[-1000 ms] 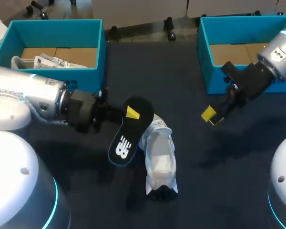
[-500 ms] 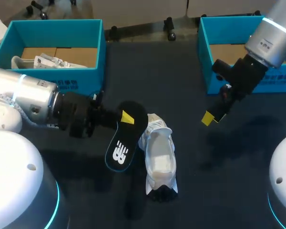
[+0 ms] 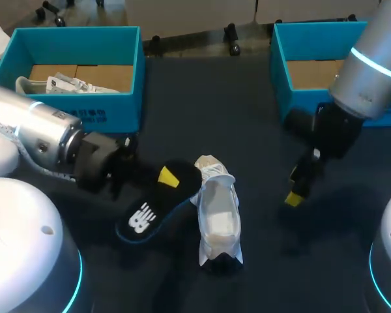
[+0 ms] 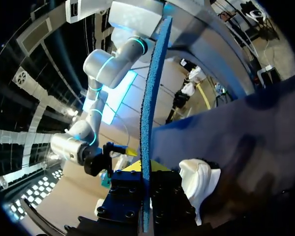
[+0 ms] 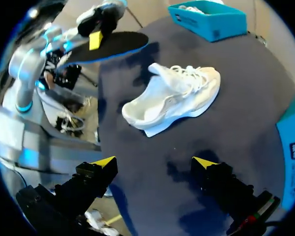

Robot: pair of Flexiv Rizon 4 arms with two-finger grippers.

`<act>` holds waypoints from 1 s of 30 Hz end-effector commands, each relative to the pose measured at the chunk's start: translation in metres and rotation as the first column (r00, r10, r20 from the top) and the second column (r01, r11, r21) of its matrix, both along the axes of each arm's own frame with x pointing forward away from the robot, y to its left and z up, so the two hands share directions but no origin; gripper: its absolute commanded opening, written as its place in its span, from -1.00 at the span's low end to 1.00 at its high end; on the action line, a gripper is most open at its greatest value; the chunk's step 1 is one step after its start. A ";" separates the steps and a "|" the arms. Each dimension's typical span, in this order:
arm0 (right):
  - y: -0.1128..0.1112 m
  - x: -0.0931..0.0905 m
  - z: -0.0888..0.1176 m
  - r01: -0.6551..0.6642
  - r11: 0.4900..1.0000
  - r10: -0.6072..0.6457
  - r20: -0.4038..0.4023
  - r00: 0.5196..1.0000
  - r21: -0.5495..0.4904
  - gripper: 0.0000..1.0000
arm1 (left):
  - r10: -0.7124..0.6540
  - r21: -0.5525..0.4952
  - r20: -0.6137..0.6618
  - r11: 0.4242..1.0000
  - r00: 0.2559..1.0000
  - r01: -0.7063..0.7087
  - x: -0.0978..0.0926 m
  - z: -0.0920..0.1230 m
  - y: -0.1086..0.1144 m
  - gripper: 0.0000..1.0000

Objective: Take the shoe out of the shoebox, open the shoe tongue, remove and reinsert the insole, then place the shoe into the shoebox

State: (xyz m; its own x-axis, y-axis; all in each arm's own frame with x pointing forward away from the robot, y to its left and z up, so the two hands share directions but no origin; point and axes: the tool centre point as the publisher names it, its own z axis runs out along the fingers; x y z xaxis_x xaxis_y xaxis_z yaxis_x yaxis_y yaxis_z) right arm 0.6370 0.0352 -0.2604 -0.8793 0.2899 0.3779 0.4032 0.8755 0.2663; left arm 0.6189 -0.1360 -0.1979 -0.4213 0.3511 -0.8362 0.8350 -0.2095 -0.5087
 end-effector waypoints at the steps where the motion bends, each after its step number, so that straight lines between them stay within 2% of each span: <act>1: 0.005 -0.008 -0.004 -0.191 0.975 0.211 0.207 0.955 -0.112 1.00 | -0.135 0.015 -0.055 0.991 0.989 0.136 0.004 0.000 0.006 -1.00; 2: 0.005 -0.008 -0.004 -0.191 0.975 0.211 0.207 0.955 -0.112 1.00 | -0.144 0.045 -0.001 0.989 0.990 0.144 0.005 0.000 0.007 -1.00; 14: 0.005 -0.008 -0.004 -0.191 0.975 0.211 0.207 0.955 -0.112 1.00 | -0.144 0.045 -0.001 0.989 0.990 0.144 0.005 0.000 0.007 -1.00; 15: 0.005 -0.008 -0.004 -0.191 0.975 0.211 0.207 0.955 -0.112 1.00 | -0.161 -0.001 -0.052 0.987 0.986 0.161 0.000 -0.001 0.004 -1.00; 16: 0.011 -0.007 -0.006 -0.203 0.963 0.238 0.202 0.950 -0.180 1.00 | -0.183 -0.024 -0.077 0.983 0.980 0.181 -0.006 -0.002 0.004 -1.00; 19: 0.022 -0.008 -0.016 -0.221 0.945 0.279 0.240 0.930 -0.243 1.00 | -0.180 -0.071 -0.124 0.982 0.976 0.173 -0.019 -0.002 0.008 -1.00; 25: 0.033 -0.011 -0.038 -0.223 0.932 0.307 0.295 0.905 -0.288 1.00 | -0.207 -0.110 -0.126 0.975 0.970 0.194 -0.049 -0.001 0.024 -1.00; 30: 0.039 -0.009 -0.051 -0.237 0.918 0.332 0.292 0.897 -0.317 1.00 | -0.212 -0.115 -0.110 0.973 0.971 0.199 -0.064 -0.004 0.023 -1.00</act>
State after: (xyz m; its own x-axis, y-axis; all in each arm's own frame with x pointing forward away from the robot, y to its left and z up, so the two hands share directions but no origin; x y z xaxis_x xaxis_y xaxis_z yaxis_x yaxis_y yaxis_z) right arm 0.6227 0.0615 -0.2983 -0.9984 0.0554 -0.0147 0.0536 0.9931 0.1047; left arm 0.5672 -0.1134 -0.2037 -0.4447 0.3624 -0.8191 0.6895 -0.4452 -0.5713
